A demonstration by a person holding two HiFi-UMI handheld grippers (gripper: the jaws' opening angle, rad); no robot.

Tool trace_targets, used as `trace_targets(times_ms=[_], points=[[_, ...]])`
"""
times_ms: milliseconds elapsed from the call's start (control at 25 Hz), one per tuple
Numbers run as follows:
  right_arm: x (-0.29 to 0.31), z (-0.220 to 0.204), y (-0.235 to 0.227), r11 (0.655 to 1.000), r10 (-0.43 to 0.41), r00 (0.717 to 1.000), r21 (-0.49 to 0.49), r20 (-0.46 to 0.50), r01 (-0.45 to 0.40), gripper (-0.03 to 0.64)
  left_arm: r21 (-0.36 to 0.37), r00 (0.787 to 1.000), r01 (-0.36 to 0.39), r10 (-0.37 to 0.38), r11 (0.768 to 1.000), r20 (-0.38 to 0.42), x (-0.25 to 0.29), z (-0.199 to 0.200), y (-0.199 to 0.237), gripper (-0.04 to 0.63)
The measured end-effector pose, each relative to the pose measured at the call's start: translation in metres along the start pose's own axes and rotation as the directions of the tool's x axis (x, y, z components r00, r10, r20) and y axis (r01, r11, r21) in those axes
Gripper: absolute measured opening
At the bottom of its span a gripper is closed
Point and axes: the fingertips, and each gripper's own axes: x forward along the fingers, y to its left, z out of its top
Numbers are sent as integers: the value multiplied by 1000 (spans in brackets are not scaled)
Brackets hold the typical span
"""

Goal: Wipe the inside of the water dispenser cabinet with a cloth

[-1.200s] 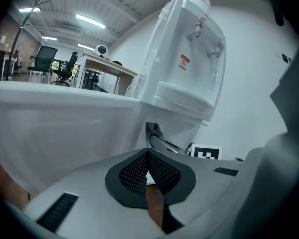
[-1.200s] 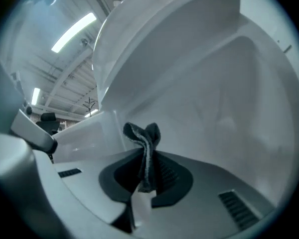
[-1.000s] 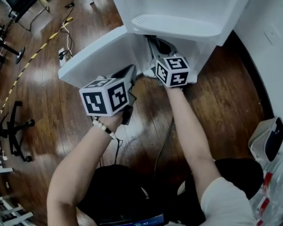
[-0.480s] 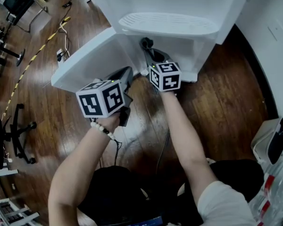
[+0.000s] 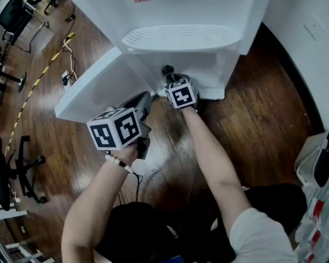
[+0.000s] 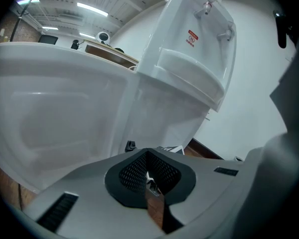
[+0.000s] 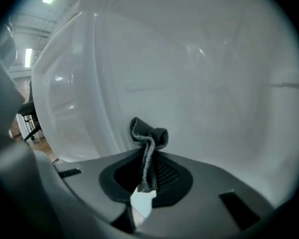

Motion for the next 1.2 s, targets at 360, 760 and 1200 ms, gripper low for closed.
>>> trace_targets(times_ms=[360,760,1200], points=[[1,0,1,998,49,997,39,58,-51,37,-5,1000,7,-7,1000,-3,2,-1,-3,-3],[-70,141,7,982,94,882,-188,461,-6,37,-17,1000,-3,3,1000,3,3,1,1,-3],[-66,168,-6,998,49,849,-67,527,-16,37,-25,1000,-4,4,1000,3,2,2,5,-3]])
